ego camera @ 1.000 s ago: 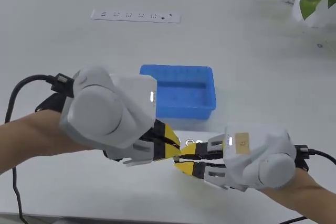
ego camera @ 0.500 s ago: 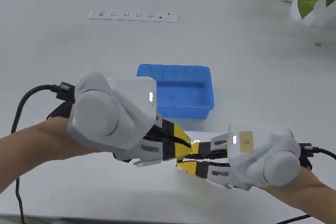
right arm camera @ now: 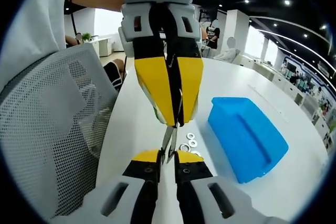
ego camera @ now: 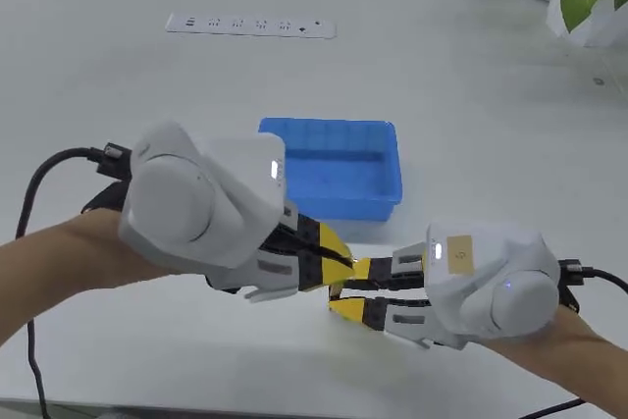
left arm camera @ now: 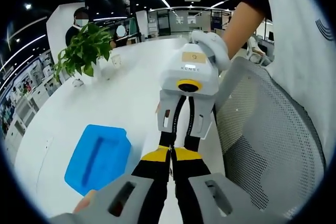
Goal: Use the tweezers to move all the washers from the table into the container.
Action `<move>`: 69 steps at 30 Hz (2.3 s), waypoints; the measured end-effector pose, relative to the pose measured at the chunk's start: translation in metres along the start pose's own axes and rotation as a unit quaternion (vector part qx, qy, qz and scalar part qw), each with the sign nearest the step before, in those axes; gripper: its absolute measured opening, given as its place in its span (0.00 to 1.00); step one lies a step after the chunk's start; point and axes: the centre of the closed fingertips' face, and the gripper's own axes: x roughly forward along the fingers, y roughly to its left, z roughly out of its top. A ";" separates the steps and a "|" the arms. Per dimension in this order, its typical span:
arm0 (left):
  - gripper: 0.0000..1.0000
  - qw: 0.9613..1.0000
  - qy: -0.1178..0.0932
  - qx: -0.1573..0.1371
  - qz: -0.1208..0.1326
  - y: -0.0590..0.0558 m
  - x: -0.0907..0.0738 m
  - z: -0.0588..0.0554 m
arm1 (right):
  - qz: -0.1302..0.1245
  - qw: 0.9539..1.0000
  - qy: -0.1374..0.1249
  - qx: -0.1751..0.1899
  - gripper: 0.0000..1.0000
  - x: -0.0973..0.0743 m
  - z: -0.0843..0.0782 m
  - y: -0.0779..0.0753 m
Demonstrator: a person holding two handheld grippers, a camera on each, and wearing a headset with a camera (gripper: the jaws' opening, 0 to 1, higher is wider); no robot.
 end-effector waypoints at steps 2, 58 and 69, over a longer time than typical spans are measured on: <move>0.05 1.000 -0.001 -0.001 0.001 0.000 0.000 0.000 | 0.001 1.000 -0.001 0.005 0.11 0.001 0.000 0.000; 0.06 1.000 0.007 0.002 -0.015 -0.005 -0.009 -0.016 | 0.011 1.000 -0.002 0.001 0.07 0.007 0.007 0.004; 0.06 1.000 0.004 -0.007 -0.006 -0.009 -0.035 -0.013 | 0.016 1.000 -0.023 -0.012 0.08 0.011 0.030 0.011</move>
